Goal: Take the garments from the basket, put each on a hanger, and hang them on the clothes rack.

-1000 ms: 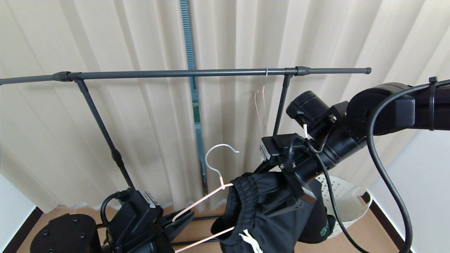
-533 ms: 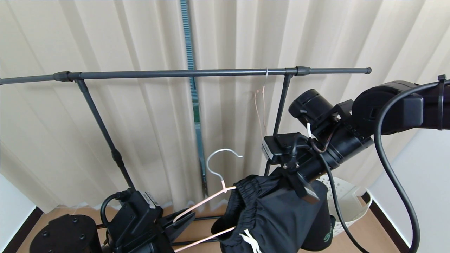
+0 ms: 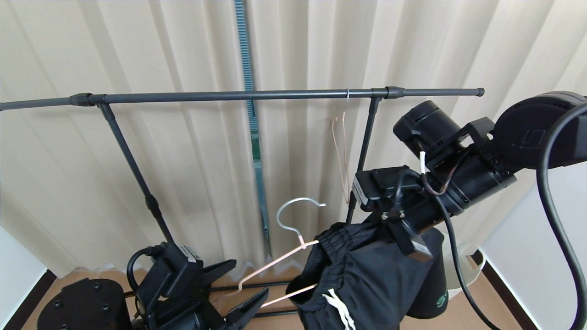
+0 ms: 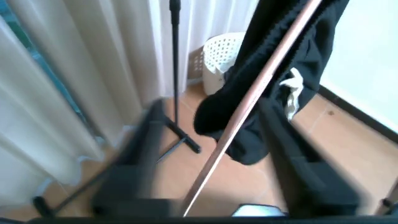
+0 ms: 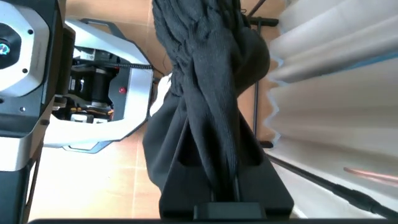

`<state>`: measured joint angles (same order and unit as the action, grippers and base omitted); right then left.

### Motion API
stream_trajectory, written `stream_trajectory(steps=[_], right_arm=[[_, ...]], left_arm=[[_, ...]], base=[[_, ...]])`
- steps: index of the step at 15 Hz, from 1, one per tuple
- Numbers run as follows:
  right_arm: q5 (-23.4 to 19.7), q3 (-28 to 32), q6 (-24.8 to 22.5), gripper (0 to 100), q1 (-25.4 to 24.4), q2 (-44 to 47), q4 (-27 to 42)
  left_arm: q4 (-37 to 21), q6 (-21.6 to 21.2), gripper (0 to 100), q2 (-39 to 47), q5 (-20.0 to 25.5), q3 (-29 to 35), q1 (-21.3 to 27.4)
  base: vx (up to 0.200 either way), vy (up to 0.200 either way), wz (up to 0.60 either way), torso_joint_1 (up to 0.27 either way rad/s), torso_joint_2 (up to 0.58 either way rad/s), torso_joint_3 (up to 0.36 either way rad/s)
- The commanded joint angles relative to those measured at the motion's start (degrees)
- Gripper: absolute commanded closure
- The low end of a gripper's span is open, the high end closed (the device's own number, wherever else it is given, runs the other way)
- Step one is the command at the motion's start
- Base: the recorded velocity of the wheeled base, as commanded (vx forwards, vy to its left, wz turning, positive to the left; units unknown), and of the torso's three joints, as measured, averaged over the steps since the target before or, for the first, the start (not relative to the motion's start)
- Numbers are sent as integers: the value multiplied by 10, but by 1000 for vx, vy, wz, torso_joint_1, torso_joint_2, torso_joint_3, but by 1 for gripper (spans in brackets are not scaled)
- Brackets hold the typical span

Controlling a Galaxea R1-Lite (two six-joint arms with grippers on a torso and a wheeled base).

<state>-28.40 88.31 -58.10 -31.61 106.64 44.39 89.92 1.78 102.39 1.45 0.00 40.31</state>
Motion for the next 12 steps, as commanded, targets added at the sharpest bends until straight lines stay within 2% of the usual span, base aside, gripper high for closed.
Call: stream_trajectory(steps=[1, 2, 3, 4, 6, 8, 9, 11, 12], right_arm=[[64, 10, 1, 100, 2, -9, -21], [64, 10, 1, 100, 2, -9, -21], [149, 12, 1, 100, 2, -8, -55], [183, 13, 1, 100, 1, -8, -66], [237, 13, 11, 100, -4, -15, -83], [266, 13, 26, 100, -15, -18, -85], [268, 14, 67, 100, -17, -20, -92], [279, 11, 162, 100, -34, -23, -111], [282, 9, 175, 100, -35, -30, -111]], left_arm=[[1, 16, 0, -1, 23, 0, -27], [1, 16, 0, -1, 23, 0, -27], [1, 38, 0, 1, 77, 1, -74], [1, 63, 0, 4, 90, 10, -95], [1, 129, 0, 19, 95, 35, -120], [1, 139, 0, 34, 107, 40, -132], [1, 139, 0, 47, 128, 37, -133], [1, 140, 0, 85, 134, 39, -129], [1, 140, 0, 113, 134, 40, -123]], base=[[0, 0, 0, 0, 0, 0], [0, 0, 0, 0, 0, 0], [0, 0, 0, 0, 0, 0], [0, 0, 0, 0, 0, 0], [0, 0, 0, 0, 0, 0], [0, 0, 0, 0, 0, 0], [0, 0, 0, 0, 0, 0], [0, 0, 0, 0, 0, 0], [0, 0, 0, 0, 0, 0]])
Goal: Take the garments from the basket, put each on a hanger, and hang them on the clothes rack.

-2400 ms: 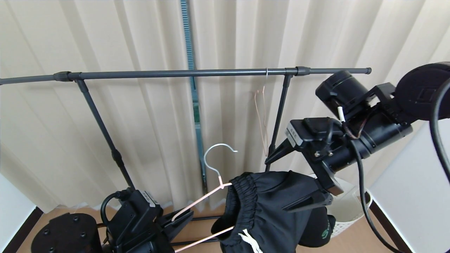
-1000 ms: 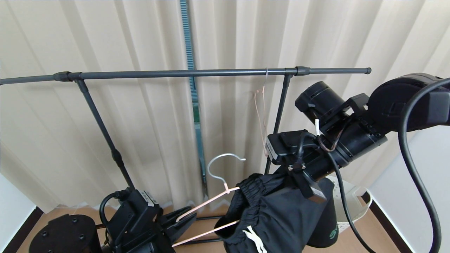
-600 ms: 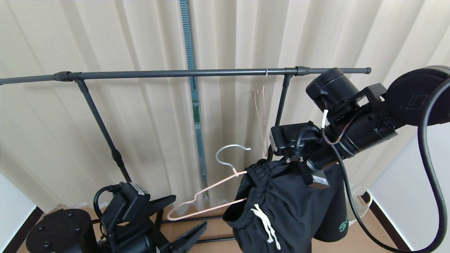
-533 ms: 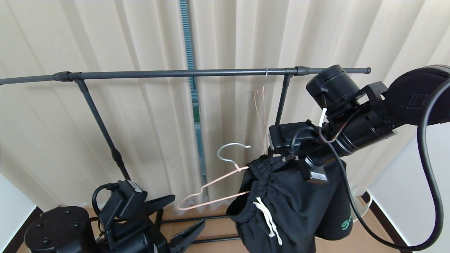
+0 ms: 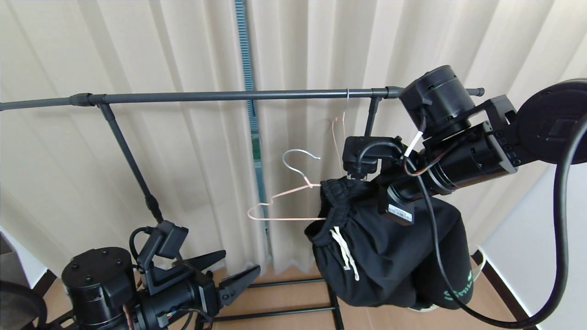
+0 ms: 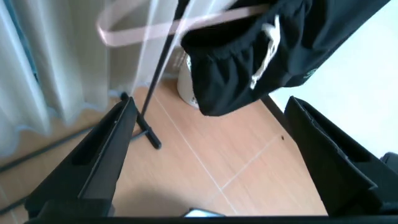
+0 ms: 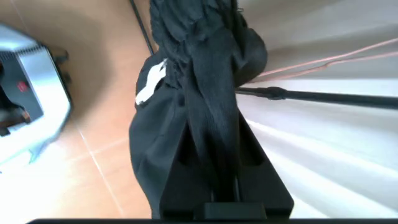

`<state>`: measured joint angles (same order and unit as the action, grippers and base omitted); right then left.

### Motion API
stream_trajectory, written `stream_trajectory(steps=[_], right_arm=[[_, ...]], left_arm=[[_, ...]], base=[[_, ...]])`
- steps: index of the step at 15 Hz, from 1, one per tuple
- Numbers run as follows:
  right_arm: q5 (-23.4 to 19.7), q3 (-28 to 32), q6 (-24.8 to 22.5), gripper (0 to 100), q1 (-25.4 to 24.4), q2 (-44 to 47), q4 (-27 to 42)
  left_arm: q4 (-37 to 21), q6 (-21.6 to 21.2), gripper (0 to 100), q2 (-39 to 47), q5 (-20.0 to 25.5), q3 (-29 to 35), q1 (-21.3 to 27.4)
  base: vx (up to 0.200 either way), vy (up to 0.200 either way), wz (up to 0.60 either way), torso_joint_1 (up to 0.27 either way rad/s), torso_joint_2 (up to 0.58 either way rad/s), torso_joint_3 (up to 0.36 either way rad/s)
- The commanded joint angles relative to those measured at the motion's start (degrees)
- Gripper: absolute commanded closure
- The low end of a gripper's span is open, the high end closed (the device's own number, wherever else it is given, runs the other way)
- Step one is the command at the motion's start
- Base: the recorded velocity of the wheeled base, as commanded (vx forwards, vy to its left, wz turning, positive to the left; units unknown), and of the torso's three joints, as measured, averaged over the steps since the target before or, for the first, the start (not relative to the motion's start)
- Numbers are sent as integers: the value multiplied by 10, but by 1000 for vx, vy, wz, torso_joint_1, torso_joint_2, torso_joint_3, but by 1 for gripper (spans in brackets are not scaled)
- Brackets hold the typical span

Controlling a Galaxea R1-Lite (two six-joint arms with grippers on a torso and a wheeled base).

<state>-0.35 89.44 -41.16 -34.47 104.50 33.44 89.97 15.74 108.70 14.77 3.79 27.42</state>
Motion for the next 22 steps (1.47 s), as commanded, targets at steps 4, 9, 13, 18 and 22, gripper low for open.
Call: stream_trajectory(steps=[4, 9, 13, 18, 22], right_arm=[[0, -29, 25, 100, -25, -31, -7], [0, -38, 101, 100, -92, -49, -7], [0, -45, 114, 100, -115, -52, -7], [0, -53, 130, 100, -149, -62, -9], [1, -52, 139, 100, -159, -65, -11]], left_arm=[[0, 22, 0, 97, -2, 18, 21], [0, 51, 0, 121, -10, 46, 21], [0, 84, 0, 124, -48, 78, 27], [0, 105, 0, 123, -73, 96, 38], [0, 101, 0, 121, -73, 84, 55]], base=[[0, 0, 0, 0, 0, 0], [0, 0, 0, 0, 0, 0], [0, 0, 0, 0, 0, 0], [0, 0, 0, 0, 0, 0], [0, 0, 0, 0, 0, 0]])
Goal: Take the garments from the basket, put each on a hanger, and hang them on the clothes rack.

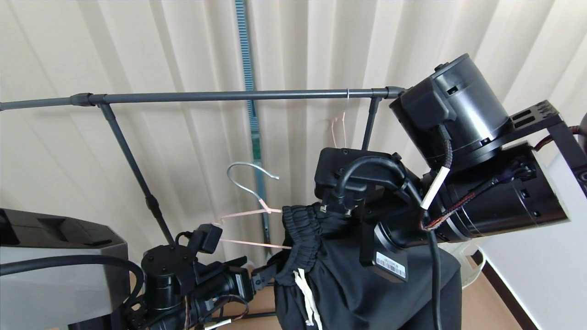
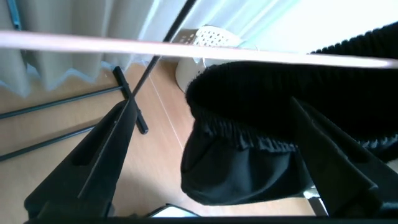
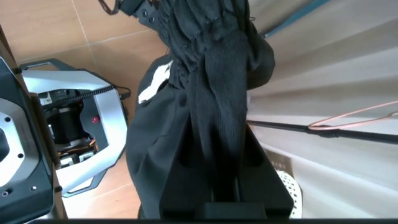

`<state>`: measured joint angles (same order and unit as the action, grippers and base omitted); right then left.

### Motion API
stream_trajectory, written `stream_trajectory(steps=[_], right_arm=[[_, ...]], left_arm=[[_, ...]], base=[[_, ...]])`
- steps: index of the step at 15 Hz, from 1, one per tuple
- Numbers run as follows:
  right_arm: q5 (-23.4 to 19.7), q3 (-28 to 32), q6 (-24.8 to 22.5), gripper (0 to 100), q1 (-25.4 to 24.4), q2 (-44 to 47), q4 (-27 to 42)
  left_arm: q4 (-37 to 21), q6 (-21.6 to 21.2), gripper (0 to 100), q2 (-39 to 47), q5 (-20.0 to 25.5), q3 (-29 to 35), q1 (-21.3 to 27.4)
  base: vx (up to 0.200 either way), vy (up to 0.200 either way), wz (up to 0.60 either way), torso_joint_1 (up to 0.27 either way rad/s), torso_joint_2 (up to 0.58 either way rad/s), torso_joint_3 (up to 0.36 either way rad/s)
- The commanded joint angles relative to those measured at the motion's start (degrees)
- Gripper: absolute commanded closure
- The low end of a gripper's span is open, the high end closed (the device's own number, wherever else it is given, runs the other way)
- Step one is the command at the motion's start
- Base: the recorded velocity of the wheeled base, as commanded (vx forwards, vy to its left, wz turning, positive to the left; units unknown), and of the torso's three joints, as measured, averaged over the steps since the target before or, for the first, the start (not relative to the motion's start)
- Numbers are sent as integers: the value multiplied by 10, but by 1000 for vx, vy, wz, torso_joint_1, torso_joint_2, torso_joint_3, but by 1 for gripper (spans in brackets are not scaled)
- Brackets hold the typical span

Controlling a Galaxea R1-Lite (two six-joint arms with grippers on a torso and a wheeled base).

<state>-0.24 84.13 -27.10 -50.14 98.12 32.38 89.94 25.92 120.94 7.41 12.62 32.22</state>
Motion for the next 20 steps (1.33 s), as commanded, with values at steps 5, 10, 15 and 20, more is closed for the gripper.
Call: stream_trajectory(steps=[5, 10, 15, 20], right_arm=[[2, 2, 38, 100, -1, -3, -33], [1, 2, 70, 100, -1, -10, -52], [-3, 1, 81, 100, -2, -34, -57], [-3, -27, 81, 100, -29, -65, -57]], left_arm=[[1, -63, 0, 4, -2, -42, 34], [1, -70, 0, 18, -2, -44, 38], [1, -69, 0, 30, -3, -38, 38], [1, -63, 0, 39, -32, -15, 35]], base=[[0, 0, 0, 0, 0, 0], [0, 0, 0, 0, 0, 0], [0, 0, 0, 0, 0, 0], [0, 0, 0, 0, 0, 0]])
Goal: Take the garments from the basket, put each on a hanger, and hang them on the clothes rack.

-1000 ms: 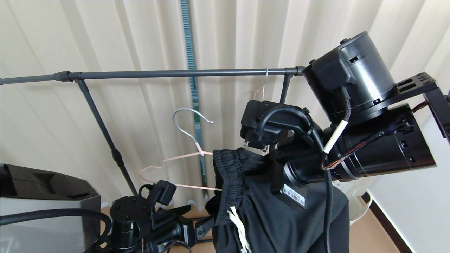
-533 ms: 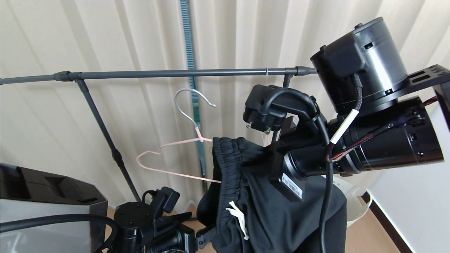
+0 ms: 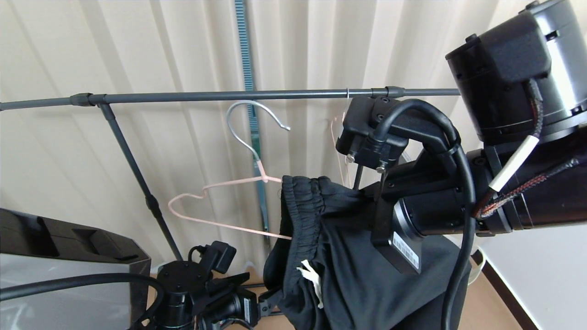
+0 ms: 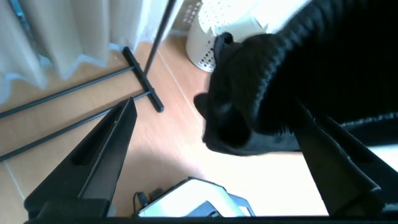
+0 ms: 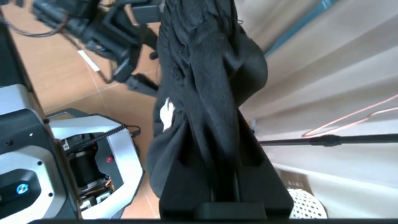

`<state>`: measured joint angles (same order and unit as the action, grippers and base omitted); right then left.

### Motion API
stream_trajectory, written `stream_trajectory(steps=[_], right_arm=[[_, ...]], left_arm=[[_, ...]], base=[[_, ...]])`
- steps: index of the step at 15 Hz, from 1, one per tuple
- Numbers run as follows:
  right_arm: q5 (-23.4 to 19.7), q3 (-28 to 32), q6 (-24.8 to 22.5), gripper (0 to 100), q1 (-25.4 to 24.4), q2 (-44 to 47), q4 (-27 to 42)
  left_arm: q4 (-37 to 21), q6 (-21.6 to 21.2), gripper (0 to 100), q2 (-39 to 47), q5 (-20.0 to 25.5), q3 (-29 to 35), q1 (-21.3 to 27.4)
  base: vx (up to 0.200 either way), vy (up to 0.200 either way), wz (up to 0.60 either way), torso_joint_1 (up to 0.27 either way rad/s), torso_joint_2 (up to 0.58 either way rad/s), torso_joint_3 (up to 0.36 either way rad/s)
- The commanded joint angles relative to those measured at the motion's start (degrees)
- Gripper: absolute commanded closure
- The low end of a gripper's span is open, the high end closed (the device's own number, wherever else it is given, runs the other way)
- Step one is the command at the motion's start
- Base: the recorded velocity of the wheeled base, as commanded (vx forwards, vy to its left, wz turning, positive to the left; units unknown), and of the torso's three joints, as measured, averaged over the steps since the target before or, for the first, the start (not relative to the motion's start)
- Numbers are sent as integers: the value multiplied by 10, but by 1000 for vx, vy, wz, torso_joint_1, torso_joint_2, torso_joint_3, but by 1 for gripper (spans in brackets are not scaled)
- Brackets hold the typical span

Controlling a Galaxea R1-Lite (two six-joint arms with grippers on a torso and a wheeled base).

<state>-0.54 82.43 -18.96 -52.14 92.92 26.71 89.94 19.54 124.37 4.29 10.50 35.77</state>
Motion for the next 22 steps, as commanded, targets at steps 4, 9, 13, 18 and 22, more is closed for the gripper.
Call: stream_trajectory(steps=[4, 9, 13, 18, 22], right_arm=[[3, -20, 1, 100, -29, -20, 2], [1, -30, 16, 100, -30, -22, -1], [1, -32, 20, 100, -29, -32, -1], [0, -53, 27, 100, 18, -57, -1], [-10, -85, 27, 100, 81, -63, -1]], left_arm=[[1, 30, 0, 2, -11, 20, -2], [1, 37, 0, 5, -19, 27, -2], [1, 36, 100, 5, -17, 24, -1], [1, 35, 100, 3, -17, 24, -8], [1, 33, 100, -12, -17, 25, -23]], base=[[0, 0, 0, 0, 0, 0], [0, 0, 0, 0, 0, 0], [0, 0, 0, 0, 0, 0], [0, 0, 0, 0, 0, 0], [0, 0, 0, 0, 0, 0]])
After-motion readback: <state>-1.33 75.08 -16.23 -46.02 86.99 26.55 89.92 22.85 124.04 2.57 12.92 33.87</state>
